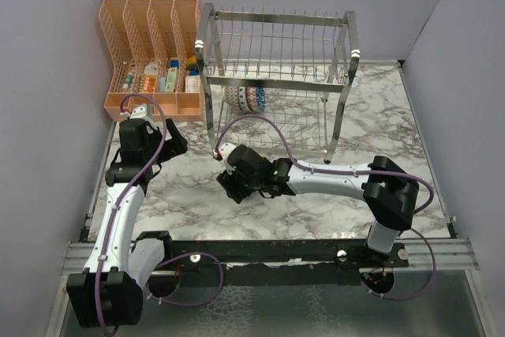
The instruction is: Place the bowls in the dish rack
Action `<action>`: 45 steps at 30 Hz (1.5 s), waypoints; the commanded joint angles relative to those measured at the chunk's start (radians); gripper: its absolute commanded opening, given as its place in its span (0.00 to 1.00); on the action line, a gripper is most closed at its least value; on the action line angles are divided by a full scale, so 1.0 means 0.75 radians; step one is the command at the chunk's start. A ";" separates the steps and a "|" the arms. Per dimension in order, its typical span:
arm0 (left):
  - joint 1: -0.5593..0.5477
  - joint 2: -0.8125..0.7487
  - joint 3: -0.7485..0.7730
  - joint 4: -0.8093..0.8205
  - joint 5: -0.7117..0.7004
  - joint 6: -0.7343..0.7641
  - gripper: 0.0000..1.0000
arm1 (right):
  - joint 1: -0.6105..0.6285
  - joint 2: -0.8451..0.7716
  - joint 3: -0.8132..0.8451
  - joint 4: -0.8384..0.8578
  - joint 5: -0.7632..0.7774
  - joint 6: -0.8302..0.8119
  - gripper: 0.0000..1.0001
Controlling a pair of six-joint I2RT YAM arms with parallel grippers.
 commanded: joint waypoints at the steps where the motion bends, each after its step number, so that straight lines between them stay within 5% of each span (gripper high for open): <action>1: 0.011 -0.018 0.001 0.025 0.029 0.002 0.99 | 0.009 0.038 0.050 -0.035 0.135 -0.044 0.53; 7: 0.012 -0.011 0.004 0.025 0.030 0.002 0.99 | 0.008 0.016 0.041 -0.030 0.080 -0.032 0.24; 16: 0.014 -0.007 0.003 0.028 0.031 0.001 0.99 | 0.005 -0.046 0.030 -0.020 0.007 -0.011 0.02; 30: 0.013 -0.005 0.003 0.029 0.040 0.001 0.99 | 0.007 -0.241 -0.024 0.108 0.034 0.024 0.01; 45: 0.012 -0.025 -0.001 0.026 0.044 0.000 0.99 | 0.006 -0.163 -0.019 0.126 0.065 0.037 0.01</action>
